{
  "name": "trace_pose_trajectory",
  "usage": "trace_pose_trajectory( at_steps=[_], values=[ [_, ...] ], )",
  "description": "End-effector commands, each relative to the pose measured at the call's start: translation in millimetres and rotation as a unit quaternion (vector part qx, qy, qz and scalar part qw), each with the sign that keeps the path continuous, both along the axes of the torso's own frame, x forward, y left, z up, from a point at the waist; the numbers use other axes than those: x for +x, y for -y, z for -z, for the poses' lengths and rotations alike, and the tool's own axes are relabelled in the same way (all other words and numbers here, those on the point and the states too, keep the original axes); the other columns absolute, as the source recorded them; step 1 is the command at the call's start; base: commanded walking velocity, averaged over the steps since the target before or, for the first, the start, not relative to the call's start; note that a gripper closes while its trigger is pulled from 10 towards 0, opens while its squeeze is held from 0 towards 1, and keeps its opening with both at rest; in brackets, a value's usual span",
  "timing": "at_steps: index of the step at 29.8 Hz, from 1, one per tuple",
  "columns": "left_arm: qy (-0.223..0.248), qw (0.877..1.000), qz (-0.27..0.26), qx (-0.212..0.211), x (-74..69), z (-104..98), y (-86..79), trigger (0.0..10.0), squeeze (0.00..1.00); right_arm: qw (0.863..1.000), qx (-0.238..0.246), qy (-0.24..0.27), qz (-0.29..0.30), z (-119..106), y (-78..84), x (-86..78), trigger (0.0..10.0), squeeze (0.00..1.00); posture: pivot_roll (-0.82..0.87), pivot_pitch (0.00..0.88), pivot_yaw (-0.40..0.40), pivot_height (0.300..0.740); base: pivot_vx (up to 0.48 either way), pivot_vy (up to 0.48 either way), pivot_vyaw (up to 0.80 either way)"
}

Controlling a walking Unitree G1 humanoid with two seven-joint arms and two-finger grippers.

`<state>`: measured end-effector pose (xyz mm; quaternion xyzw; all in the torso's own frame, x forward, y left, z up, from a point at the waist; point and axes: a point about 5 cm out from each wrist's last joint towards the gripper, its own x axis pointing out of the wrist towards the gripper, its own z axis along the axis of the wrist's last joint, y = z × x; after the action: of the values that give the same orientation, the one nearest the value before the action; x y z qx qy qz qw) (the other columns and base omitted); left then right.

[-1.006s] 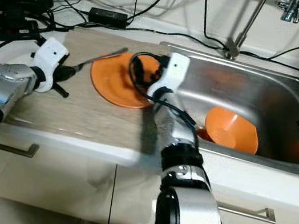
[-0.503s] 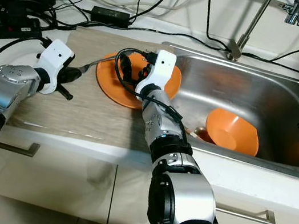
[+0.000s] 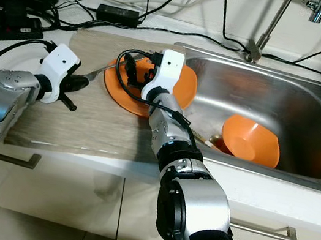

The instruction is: Kitchen organization

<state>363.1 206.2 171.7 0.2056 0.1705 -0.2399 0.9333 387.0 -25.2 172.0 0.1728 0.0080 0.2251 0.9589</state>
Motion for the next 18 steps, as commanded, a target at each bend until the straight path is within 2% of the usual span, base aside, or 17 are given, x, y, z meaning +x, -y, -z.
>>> trace_pose_trajectory(
  at_steps=[1,6,10,17,18],
  values=[
    [-0.060,0.998,-0.021,0.024,-6.6,27,-8.8,10.0,0.00,1.000,-0.004,0.014,-0.009,-7,-8.1,-0.6,10.0,0.00,0.11,0.029,-0.043,0.740,0.000,0.000,0.00],
    [-0.060,0.997,-0.031,0.022,-6.1,25,-12.7,10.0,0.00,1.000,-0.016,0.013,-0.006,-1,-2.0,-0.8,10.0,0.00,0.09,0.022,-0.039,0.740,0.000,0.000,0.00],
    [-0.061,0.997,-0.033,0.024,-5.4,25,-14.1,10.0,0.00,1.000,-0.016,0.017,-0.007,-3,-4.9,-0.8,10.0,0.00,0.09,0.022,-0.037,0.740,0.000,0.000,0.00],
    [-0.058,0.997,-0.033,0.028,-4.5,22,-16.2,10.0,0.00,1.000,0.004,0.005,-0.006,-4,-9.1,-1.1,10.0,0.00,0.11,0.030,-0.036,0.740,0.000,0.000,0.00],
    [-0.057,0.997,-0.037,0.030,-5.1,21,-20.0,10.0,0.00,1.000,0.025,-0.011,-0.007,-2,-10.9,-1.7,10.0,0.00,0.11,0.028,-0.033,0.740,0.000,0.000,0.00]
  ],
)
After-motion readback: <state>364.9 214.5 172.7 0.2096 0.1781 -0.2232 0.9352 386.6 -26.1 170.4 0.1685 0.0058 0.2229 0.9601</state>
